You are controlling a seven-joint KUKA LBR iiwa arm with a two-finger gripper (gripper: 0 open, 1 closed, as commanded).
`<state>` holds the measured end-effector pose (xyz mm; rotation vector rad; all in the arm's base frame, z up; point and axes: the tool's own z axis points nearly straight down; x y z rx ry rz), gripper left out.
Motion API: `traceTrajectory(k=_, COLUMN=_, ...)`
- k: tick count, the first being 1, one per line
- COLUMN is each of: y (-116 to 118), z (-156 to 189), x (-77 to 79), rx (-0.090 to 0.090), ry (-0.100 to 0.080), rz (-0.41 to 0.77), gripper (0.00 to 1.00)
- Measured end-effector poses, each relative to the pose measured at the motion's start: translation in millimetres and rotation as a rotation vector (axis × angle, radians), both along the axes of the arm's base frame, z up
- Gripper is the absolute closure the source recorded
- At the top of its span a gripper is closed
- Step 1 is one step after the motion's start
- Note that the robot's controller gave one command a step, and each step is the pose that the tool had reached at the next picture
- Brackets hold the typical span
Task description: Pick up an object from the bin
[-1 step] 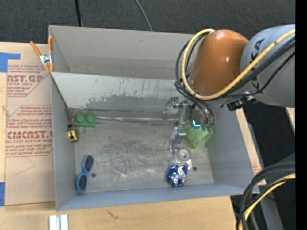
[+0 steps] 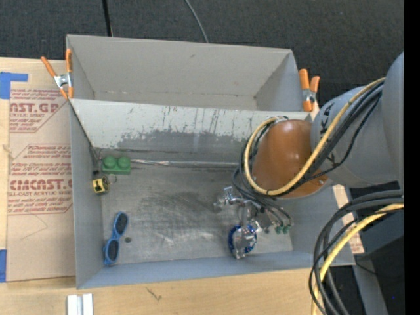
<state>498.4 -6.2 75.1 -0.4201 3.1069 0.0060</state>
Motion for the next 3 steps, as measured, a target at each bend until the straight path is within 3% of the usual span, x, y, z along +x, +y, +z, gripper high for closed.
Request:
traceTrajectory(k=1, y=-1.5, z=-1.4, x=-1.1, rx=-0.003, ry=0.002, rz=0.001, gripper=1.0)
traceTrajectory(k=2, y=-14.7, z=146.0, x=17.0, rx=-0.006, ry=-0.005, rz=0.125, gripper=1.0)
traceTrajectory(k=3, y=-0.1, z=25.4, x=2.0, rx=-0.003, ry=0.01, rz=0.456, gripper=1.0)
